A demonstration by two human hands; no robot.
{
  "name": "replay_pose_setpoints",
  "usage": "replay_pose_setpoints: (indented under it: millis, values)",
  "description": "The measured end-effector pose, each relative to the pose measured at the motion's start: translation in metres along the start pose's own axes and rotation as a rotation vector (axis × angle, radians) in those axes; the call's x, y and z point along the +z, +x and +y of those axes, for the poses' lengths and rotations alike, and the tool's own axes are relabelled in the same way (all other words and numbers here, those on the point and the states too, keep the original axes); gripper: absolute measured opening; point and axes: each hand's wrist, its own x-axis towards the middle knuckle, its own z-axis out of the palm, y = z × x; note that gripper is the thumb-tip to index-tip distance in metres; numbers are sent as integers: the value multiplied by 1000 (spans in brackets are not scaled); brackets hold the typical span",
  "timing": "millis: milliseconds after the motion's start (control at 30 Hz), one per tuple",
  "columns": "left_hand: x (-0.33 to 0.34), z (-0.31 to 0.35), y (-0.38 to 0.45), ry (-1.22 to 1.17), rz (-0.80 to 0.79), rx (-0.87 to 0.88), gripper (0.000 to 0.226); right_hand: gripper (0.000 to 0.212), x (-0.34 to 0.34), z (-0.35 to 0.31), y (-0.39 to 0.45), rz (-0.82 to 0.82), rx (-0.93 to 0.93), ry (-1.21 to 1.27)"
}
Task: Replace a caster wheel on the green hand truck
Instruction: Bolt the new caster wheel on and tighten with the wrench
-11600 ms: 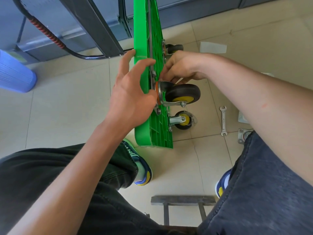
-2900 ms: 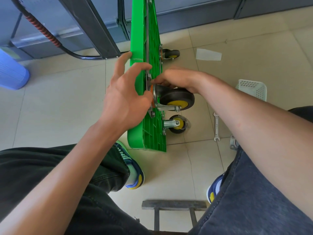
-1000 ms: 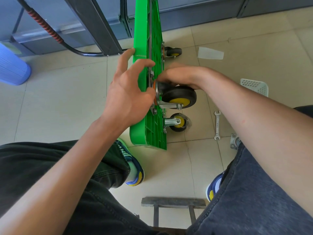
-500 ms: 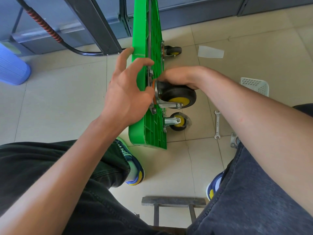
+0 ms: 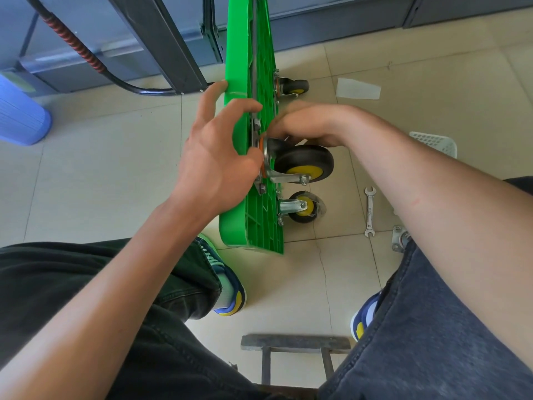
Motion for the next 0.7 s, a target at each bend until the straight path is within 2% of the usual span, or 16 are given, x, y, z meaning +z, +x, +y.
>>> replay_pose_setpoints:
  millis: [133,333,700]
  values:
    - [-1,0,0,-12,-1,-5,52,11,-3,1,-2,-70,54,66]
    - [0,-2,0,-7,-7,-7,50,14,-4,1,0,-138,127,138]
    - [1,-4,1,14,4,3,50,24,6,-6,0,52,16,-165]
